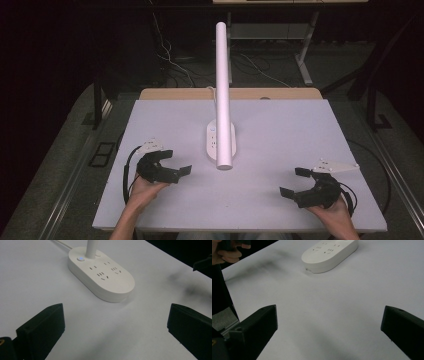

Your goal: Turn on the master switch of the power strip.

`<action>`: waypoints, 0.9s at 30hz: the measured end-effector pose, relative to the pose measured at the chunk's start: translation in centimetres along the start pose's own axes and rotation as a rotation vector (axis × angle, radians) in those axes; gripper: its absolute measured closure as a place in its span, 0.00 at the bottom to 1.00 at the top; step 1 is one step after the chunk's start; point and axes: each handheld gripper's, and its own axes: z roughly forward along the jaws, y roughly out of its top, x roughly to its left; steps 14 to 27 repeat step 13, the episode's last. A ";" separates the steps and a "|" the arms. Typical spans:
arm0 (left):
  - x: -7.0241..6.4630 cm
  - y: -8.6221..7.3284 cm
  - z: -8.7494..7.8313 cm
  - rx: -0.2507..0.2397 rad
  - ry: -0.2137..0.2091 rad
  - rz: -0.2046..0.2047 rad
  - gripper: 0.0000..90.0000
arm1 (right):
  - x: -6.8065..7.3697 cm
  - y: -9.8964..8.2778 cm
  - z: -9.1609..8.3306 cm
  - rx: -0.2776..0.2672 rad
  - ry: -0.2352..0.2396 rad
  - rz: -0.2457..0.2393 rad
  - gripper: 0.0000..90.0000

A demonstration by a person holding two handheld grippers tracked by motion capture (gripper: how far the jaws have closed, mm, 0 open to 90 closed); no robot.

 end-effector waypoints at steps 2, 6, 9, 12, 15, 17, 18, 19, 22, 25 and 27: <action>-0.3 -0.3 -0.1 0.001 -0.004 -0.003 0.01 | 0.0 0.0 0.0 -0.002 0.000 0.001 0.00; -0.9 -1.0 -0.4 0.000 -0.026 -0.007 0.01 | -0.1 0.0 -0.1 -0.008 0.000 0.007 0.00; -1.4 -1.6 -0.6 0.004 -0.045 -0.009 0.01 | 0.0 0.0 -0.2 -0.009 0.000 0.010 0.00; -1.5 -2.0 -0.7 0.010 -0.056 -0.013 0.01 | -0.1 0.0 -0.2 -0.009 0.001 0.009 0.00; -1.5 -2.0 -0.7 0.011 -0.057 -0.013 0.01 | -0.1 0.0 -0.1 -0.008 0.002 0.011 0.00; -1.5 -2.0 -0.7 0.011 -0.057 -0.013 0.01 | -0.1 0.0 -0.1 -0.008 0.002 0.011 0.00; -1.5 -2.0 -0.7 0.011 -0.057 -0.013 0.01 | -0.1 0.0 -0.1 -0.008 0.002 0.011 0.00; -1.5 -2.0 -0.7 0.011 -0.057 -0.013 0.01 | -0.1 0.0 -0.1 -0.008 0.002 0.011 0.00; -1.5 -2.0 -0.7 0.011 -0.057 -0.013 0.01 | -0.1 0.0 -0.1 -0.008 0.002 0.011 0.00; -1.5 -2.0 -0.7 0.011 -0.057 -0.013 0.01 | -0.1 0.0 -0.1 -0.008 0.002 0.011 0.00; -1.5 -2.0 -0.7 0.011 -0.057 -0.013 0.01 | -0.1 0.0 -0.1 -0.008 0.002 0.011 0.00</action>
